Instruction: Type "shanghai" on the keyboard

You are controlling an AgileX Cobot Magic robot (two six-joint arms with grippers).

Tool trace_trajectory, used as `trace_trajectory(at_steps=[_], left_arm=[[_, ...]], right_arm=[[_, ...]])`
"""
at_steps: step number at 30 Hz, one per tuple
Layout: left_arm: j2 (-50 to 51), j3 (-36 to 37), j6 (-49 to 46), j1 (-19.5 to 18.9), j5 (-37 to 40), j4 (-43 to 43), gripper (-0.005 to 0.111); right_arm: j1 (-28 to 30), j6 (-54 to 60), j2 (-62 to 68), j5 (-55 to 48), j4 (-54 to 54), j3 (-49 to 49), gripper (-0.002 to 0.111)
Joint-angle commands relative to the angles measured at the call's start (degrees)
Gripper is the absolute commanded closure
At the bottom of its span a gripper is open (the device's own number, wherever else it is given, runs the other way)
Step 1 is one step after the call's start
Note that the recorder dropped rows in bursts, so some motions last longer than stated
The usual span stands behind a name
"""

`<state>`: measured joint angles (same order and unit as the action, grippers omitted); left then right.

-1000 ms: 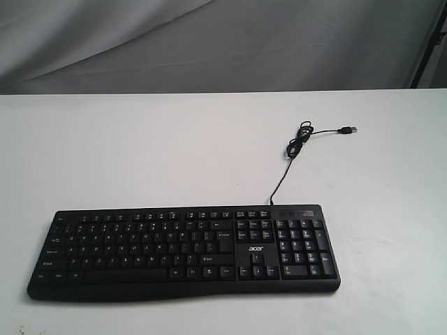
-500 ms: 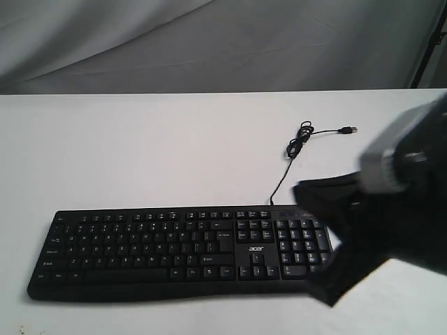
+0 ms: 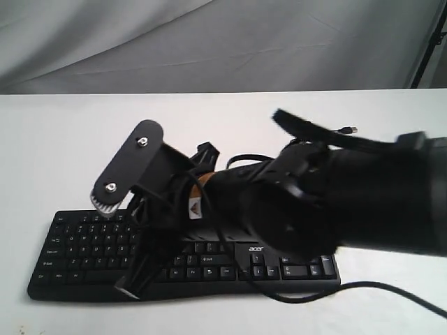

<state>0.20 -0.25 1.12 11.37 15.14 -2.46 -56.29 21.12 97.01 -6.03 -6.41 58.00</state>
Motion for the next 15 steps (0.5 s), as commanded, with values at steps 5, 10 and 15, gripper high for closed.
trace_trajectory(at_steps=[5,10,15], left_arm=[[-0.2,0.25,0.16,0.23,-0.27,-0.04,0.107],[-0.2,0.25,0.16,0.23,-0.27,-0.04,0.107],[-0.2,0.25,0.16,0.23,-0.27,-0.04,0.107]], right_arm=[[-1.44,0.96,13.97,-0.79,-11.48,11.68,0.108],[-2.45,0.96,23.95,-4.45,-16.79,22.35,0.108],[-2.59,4.48,27.4,-3.41,-15.13,25.47,0.108]])
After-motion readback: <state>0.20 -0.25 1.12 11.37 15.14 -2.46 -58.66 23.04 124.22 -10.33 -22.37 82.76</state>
